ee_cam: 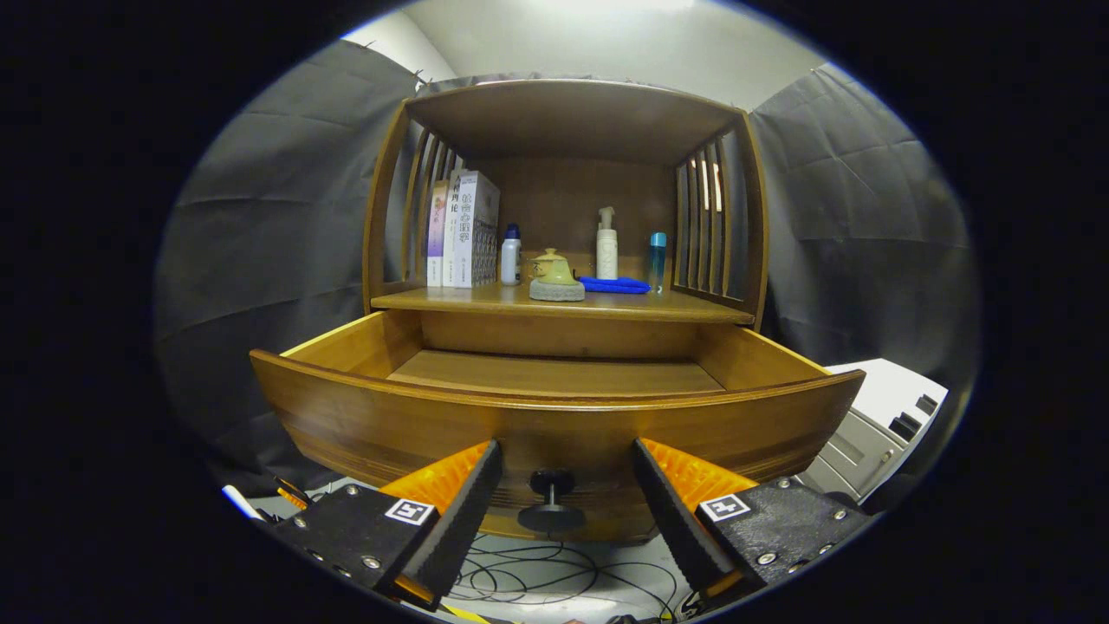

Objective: Pull open the drawer, take out the items inside it, and place them on the countertop above the cabinet.

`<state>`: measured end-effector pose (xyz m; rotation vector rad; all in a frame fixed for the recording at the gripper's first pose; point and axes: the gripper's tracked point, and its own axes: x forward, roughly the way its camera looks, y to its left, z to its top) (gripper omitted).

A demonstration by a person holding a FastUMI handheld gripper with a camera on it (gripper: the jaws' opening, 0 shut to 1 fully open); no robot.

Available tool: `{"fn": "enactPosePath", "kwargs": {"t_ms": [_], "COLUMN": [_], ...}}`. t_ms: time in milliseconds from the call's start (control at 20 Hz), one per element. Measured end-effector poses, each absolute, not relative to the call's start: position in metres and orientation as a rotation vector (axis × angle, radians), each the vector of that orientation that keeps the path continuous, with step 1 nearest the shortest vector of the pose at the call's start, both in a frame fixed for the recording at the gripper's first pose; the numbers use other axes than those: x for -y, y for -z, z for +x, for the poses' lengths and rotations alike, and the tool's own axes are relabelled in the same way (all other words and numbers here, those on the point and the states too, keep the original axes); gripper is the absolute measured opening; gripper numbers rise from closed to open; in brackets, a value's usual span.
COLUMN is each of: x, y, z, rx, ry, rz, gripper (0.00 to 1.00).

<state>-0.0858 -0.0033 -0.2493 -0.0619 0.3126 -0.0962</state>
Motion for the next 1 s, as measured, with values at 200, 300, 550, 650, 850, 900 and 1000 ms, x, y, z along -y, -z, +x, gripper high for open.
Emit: {"fn": "enactPosePath", "kwargs": {"t_ms": [200, 300, 550, 650, 850, 900, 1000], "x": [0.004, 0.005, 0.008, 0.009, 0.010, 0.011, 0.013], "y": [0.251, 0.252, 0.254, 0.259, 0.263, 0.265, 0.268], "z": [-0.069, -0.059, -0.030, -0.015, 0.008, 0.016, 0.033], "rx": [-0.310, -0.311, -0.301, -0.312, -0.303, -0.302, -0.299], "ry": [0.096, 0.098, 0.099, 0.099, 0.100, 0.102, 0.102], "rz": [-0.068, -0.069, -0.079, -0.104, -0.130, -0.129, -0.131], "gripper": [0.95, 0.96, 0.95, 0.95, 0.95, 0.95, 0.95]}}
